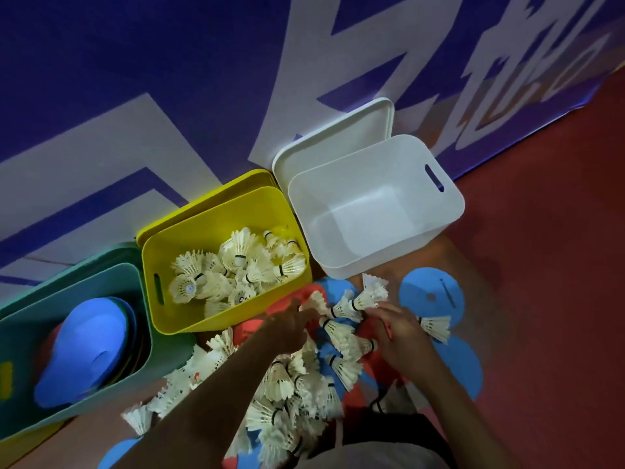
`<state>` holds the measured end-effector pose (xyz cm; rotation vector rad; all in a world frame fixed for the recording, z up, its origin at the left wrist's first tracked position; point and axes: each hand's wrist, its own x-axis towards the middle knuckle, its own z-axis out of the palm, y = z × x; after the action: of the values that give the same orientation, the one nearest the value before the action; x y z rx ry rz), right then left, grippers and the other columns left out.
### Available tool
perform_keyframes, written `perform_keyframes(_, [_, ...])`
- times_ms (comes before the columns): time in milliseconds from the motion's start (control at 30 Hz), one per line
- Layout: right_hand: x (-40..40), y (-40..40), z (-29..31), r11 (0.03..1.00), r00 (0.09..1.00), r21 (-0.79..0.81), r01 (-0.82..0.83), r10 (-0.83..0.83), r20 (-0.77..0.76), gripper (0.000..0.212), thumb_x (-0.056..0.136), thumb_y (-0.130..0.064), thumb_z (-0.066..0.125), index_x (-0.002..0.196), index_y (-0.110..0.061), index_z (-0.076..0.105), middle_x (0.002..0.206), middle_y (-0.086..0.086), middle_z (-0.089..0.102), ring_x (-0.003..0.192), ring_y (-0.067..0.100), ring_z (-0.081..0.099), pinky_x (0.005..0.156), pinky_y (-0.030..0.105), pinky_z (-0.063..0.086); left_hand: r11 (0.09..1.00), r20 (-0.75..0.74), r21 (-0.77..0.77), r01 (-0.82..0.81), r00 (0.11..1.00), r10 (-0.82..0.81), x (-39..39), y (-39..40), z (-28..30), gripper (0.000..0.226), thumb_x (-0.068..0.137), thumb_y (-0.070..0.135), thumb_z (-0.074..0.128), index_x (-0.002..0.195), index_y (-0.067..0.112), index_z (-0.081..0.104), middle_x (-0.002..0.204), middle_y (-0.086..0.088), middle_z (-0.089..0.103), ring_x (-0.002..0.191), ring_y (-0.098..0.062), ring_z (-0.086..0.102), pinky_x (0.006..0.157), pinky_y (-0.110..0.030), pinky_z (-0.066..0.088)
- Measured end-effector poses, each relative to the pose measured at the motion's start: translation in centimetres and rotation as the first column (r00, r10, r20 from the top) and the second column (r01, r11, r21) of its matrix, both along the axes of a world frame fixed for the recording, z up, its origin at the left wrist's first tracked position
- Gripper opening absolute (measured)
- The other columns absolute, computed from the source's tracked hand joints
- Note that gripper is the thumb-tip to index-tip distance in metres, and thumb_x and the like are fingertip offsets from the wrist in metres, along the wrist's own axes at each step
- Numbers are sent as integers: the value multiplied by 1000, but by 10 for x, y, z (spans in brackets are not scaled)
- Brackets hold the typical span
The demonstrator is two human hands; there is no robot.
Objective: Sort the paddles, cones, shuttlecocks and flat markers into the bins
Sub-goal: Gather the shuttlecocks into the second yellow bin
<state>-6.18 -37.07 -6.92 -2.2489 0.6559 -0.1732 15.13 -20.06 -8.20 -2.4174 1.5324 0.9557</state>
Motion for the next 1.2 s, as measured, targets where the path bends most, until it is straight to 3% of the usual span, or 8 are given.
perform_keyframes(133, [20, -7, 5, 999, 998, 16, -39, 39, -39, 32, 96, -13, 48, 119, -15, 70, 117, -4, 65, 108, 13, 56, 95, 28, 46, 998, -41, 53, -35, 998, 37, 4, -3, -15, 53, 99, 23, 51, 147, 38, 38, 163, -11, 13, 114, -25, 61, 79, -23, 51])
perform_keyframes(333, [35, -11, 10, 996, 989, 50, -70, 76, -124, 32, 97, -9, 49, 121, -16, 69, 117, -4, 64, 104, 12, 53, 88, 23, 40, 991, -75, 95, -90, 992, 97, 10, -5, -31, 49, 96, 20, 51, 144, 28, 48, 160, -12, 19, 126, -33, 53, 101, -39, 49])
perform_keyframes(467, [31, -7, 19, 997, 993, 52, -63, 68, -94, 30, 96, -5, 52, 117, -13, 71, 116, -3, 65, 102, 3, 51, 89, 1, 30, 997, -58, -31, -73, 996, 71, 12, 3, -24, 43, 96, 25, 40, 136, 26, 57, 154, -12, 31, 119, -33, 57, 94, -40, 54])
perform_keyframes(567, [29, -2, 26, 993, 993, 70, -91, 96, -73, 31, 96, -16, 48, 117, -17, 71, 119, -5, 65, 111, 9, 56, 98, 17, 41, 972, -69, -186, -145, 988, 135, 10, 16, 1, 40, 93, 25, 45, 129, 28, 61, 156, -12, 33, 112, -30, 64, 80, -37, 60])
perform_keyframes(633, [35, 2, 38, 990, 988, 78, -113, 120, -97, 34, 98, -24, 44, 121, -22, 70, 126, -9, 61, 119, 10, 54, 102, 31, 45, 955, -122, -196, -221, 972, 200, 6, 30, 20, 38, 94, 28, 50, 131, 32, 60, 157, -8, 29, 119, -27, 60, 87, -32, 57])
perform_keyframes(933, [121, 24, 107, 961, 960, 33, -274, 271, 73, 32, 98, -24, 47, 122, -24, 69, 124, -15, 57, 119, 3, 49, 104, 20, 37, 750, -307, -364, -552, 832, 463, -26, 126, 62, 39, 95, 30, 54, 130, 49, 50, 134, 9, 38, 86, -1, 61, 80, -26, 54])
perform_keyframes(1100, [197, 30, 102, 943, 942, 22, -333, 333, -36, 31, 100, -13, 50, 125, -12, 67, 133, 5, 59, 122, 20, 55, 107, 27, 39, 567, -397, -439, -697, 717, 573, -30, 146, 83, 41, 97, 22, 59, 136, 34, 56, 124, 10, 41, 75, 0, 64, 69, -3, 42])
perform_keyframes(1200, [210, 31, 97, 949, 948, 23, -314, 315, -51, 31, 99, -12, 49, 126, -10, 66, 130, 6, 61, 118, 21, 59, 103, 25, 42, 508, -417, -488, -710, 701, 578, -28, 151, 96, 38, 98, 26, 56, 135, 37, 56, 126, 10, 42, 78, -2, 66, 69, -12, 50])
